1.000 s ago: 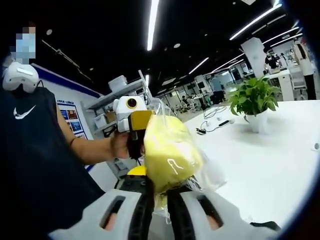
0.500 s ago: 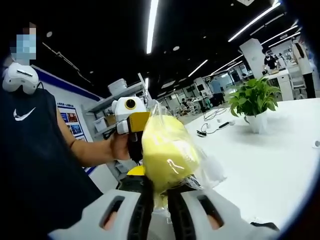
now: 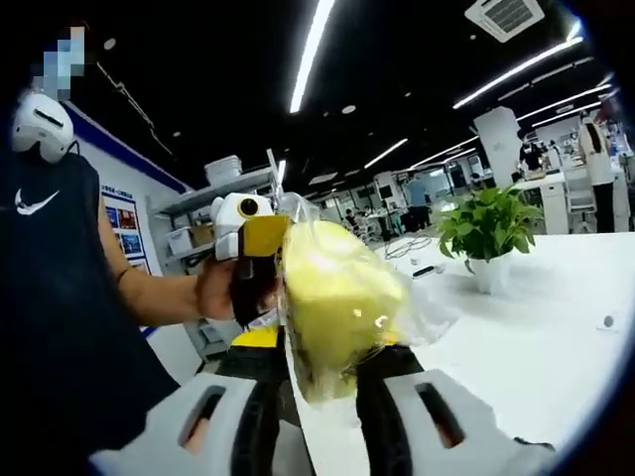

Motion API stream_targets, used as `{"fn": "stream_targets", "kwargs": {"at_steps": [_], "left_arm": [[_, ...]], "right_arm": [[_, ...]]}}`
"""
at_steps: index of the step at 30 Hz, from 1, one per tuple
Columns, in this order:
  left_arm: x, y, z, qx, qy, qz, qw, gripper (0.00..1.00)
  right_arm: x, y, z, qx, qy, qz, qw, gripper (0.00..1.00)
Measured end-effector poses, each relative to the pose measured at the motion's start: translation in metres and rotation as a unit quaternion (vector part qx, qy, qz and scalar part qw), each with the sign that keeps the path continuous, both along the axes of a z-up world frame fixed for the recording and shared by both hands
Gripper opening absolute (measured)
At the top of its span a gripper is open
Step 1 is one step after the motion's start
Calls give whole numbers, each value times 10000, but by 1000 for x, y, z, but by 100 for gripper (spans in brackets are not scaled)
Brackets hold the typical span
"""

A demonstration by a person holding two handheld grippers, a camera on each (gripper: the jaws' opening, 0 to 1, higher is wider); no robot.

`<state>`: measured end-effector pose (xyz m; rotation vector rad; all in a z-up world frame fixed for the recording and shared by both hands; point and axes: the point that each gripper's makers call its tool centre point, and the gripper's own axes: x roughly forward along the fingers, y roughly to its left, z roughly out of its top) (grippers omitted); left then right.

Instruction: Compare the silicone blocks by pressing each to a similar depth, holding the contact briefly, and releasing to observe deformation and rebound differences across the visible hardness samples.

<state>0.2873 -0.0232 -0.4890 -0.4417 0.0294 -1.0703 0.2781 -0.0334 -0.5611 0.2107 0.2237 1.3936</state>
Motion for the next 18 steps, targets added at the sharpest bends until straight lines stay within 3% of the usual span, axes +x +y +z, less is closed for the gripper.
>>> {"fn": "stream_targets", "kwargs": {"at_steps": [6,10,13,16,18], "left_arm": [[6,5,5,-93,8,86,9999,0],[6,5,8,-88,-28,106,9999,0],[7,6,11,-123,-20,139,9998,0],[9,9,14,-307,115,160,9993,0],[13,13,14,-355,118,203,9991,0]], "right_arm": [[20,-13,6,-32,-331,-642,9974,72],[36,-27,15,-22,-556,-1178,9915,96],[39,-39,23,15,-809,-1329,9878,96],[49,-60,17,-298,-847,-1683,9816,96],[57,-79,17,-430,-998,-2025,9732,96]]}}
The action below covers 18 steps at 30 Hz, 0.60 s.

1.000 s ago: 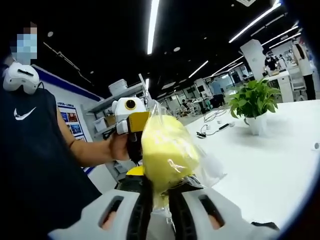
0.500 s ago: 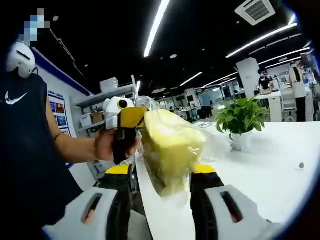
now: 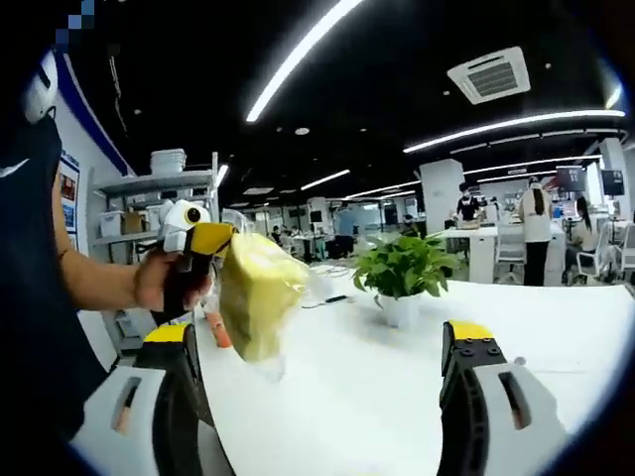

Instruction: Compare the silicone blocks by pressing each to a similar depth, holding the contact briefly, and releasing to observe deformation and rebound differences across the visible hardness samples.

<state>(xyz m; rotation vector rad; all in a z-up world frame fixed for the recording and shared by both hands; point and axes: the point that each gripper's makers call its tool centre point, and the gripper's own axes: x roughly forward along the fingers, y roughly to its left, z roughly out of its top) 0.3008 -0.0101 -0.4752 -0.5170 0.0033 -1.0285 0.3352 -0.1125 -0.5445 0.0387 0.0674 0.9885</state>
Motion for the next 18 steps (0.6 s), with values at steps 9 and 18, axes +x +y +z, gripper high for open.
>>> {"fn": "stream_targets", "kwargs": {"at_steps": [9,18], "left_arm": [[10,13,-18,-7,244,307,9992,0],[16,25,-44,-135,543,594,9967,0]], "right_arm": [[17,-63,-17,-96,43,-813,9966,96],[7,-89,-59,-372,290,-1186,9918,96]]}}
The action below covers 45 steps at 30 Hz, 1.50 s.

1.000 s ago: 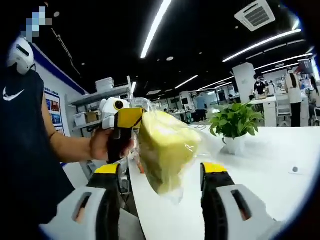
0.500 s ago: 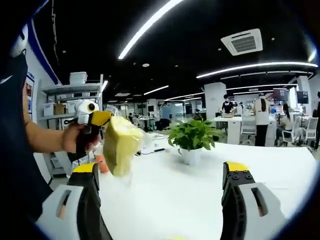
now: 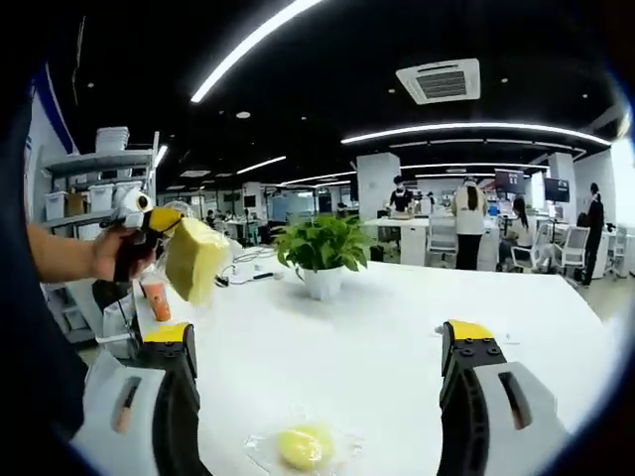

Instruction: Compare the silicone blocks by pressing each to a similar depth, holding the contact briefly, and releasing to observe deformation and rebound differences across the visible hardness samples.

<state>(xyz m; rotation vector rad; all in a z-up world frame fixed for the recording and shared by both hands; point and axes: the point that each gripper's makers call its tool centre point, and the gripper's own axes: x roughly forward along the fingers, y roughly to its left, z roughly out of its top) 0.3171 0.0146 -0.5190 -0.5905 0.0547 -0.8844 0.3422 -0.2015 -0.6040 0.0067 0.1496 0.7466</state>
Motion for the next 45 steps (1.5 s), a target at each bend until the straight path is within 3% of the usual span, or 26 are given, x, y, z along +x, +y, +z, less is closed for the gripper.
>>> {"fn": "stream_targets", "kwargs": {"at_steps": [8,17,27,32,36,45], "left_arm": [[4,0,-30,-154,417,-8,9990,0],[1,-5,-77,-283,975,-42,9948,0],[8,-6,-121,-478,1471,14,9880,0],[7,-7,-151,-277,1678,75,9854,0],[10,0,-168,-316,1825,205,9825,0],[24,13,-215,-185,2342,355,9714,0]], "right_arm": [[-18,-28,-35,-103,268,-365,9989,96],[-25,-45,-49,-113,377,-624,9973,96],[-32,-43,-77,-301,605,-651,9956,96],[-40,-44,-86,-380,675,-661,9948,96],[-46,-46,-92,-384,748,-673,9942,96],[-49,-43,-101,-389,901,-670,9929,96]]}}
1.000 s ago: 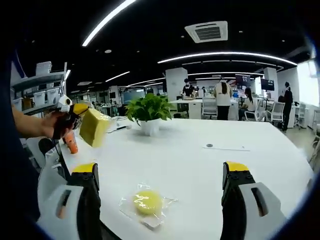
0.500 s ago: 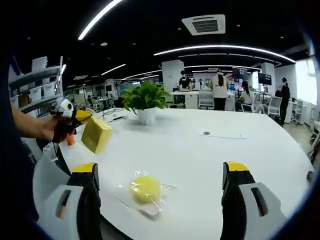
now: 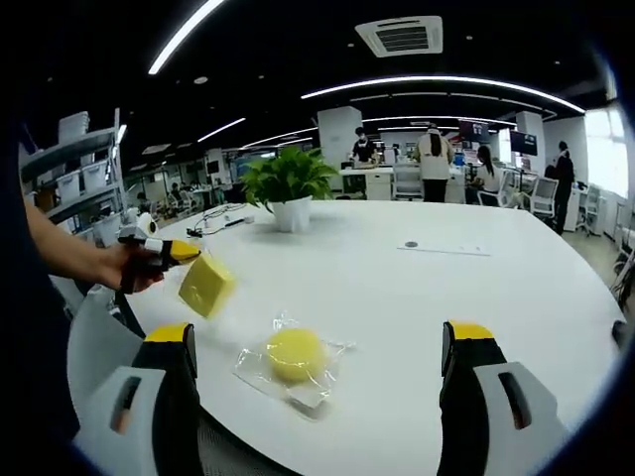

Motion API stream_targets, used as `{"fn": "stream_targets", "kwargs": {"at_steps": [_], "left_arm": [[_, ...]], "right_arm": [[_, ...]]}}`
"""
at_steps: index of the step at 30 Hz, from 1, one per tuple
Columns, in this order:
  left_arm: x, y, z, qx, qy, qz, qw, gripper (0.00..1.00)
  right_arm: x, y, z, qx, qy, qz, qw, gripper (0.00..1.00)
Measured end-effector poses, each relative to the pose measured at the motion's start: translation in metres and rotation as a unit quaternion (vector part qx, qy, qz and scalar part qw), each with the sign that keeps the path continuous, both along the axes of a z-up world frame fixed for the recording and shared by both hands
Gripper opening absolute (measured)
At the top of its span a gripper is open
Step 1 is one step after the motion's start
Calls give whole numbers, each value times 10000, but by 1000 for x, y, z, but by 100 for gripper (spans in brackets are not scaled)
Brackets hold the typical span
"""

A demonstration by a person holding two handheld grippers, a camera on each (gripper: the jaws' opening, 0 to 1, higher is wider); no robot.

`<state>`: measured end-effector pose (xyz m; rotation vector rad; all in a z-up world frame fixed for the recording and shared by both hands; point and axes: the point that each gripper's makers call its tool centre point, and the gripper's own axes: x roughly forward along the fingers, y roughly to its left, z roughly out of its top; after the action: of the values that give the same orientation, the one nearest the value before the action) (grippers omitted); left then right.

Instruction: Compare the silicone blocks by pressing each to a similar depth, holding the contact briefly, and releasing to observe deformation and rebound differences across the visible hardness samples.

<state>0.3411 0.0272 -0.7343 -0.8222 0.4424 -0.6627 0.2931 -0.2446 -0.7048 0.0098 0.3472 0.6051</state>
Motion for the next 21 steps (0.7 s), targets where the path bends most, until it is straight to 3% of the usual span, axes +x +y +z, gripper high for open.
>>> {"fn": "stream_targets", "kwargs": {"at_steps": [6,8,11,13,15,18,19,21], "left_arm": [[11,10,-16,136,103,192,9997,0],[15,19,-28,652,78,295,9974,0],[18,28,-47,1062,188,422,9933,0],[22,30,-52,954,274,506,9938,0],[25,35,-59,1123,327,600,9913,0],[29,43,-71,1119,564,762,9892,0],[28,48,-80,1552,574,775,9832,0],[27,44,-82,1445,598,720,9851,0]], "right_arm": [[-1,4,-4,1,103,37,9999,96],[-1,6,-6,-54,127,74,9999,96],[0,9,-6,-78,130,119,9998,96],[1,10,-6,-57,128,75,9999,96],[1,10,-8,-46,148,62,9999,96],[1,8,-14,-61,177,28,9998,96],[2,7,-14,-14,161,-18,9999,96],[1,6,-15,57,178,-107,9998,96]]}}
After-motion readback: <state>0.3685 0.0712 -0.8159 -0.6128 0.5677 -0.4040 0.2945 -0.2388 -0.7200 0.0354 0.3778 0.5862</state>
